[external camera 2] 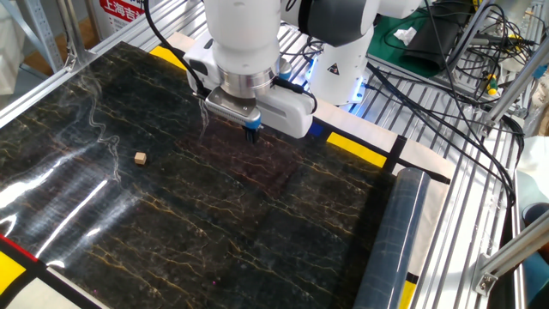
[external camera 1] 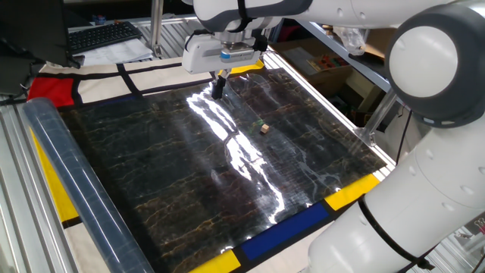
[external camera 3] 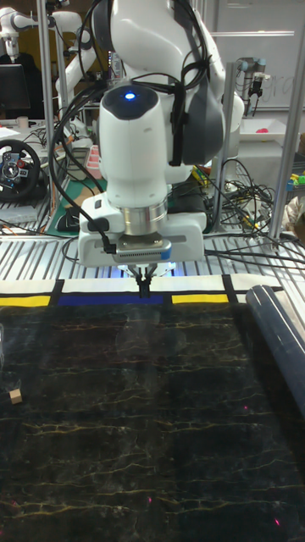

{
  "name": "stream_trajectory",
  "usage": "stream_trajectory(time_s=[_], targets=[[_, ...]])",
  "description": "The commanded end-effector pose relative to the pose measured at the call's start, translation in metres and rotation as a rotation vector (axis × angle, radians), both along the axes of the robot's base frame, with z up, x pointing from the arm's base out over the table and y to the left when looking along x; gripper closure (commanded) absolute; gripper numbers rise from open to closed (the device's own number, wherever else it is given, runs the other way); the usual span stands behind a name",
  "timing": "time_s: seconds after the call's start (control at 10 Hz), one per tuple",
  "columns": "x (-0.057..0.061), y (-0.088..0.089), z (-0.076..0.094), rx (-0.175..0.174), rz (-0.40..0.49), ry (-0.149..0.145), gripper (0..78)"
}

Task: Hold a small block with the gripper and sweep it from left to right on the table

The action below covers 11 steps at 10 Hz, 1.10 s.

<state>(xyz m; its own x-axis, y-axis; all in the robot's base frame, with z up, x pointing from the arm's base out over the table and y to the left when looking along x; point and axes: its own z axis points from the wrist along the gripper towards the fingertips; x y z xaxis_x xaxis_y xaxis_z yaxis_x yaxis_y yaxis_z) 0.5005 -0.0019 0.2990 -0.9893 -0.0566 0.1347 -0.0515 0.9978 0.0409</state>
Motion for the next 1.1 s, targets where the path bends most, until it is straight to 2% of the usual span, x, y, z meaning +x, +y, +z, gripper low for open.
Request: stream_trajectory(time_s=[0.1, 0.4, 1.1], targets=[[0.0010, -0.0005, 0.0017, -0.001, 0.000, -0.003, 77.6], [0.0016, -0.0019, 0.0004, -0.015, 0.000, -0.002, 77.6], [0.0028, -0.0057, -0.0026, -0.012, 0.001, -0.002, 77.6]])
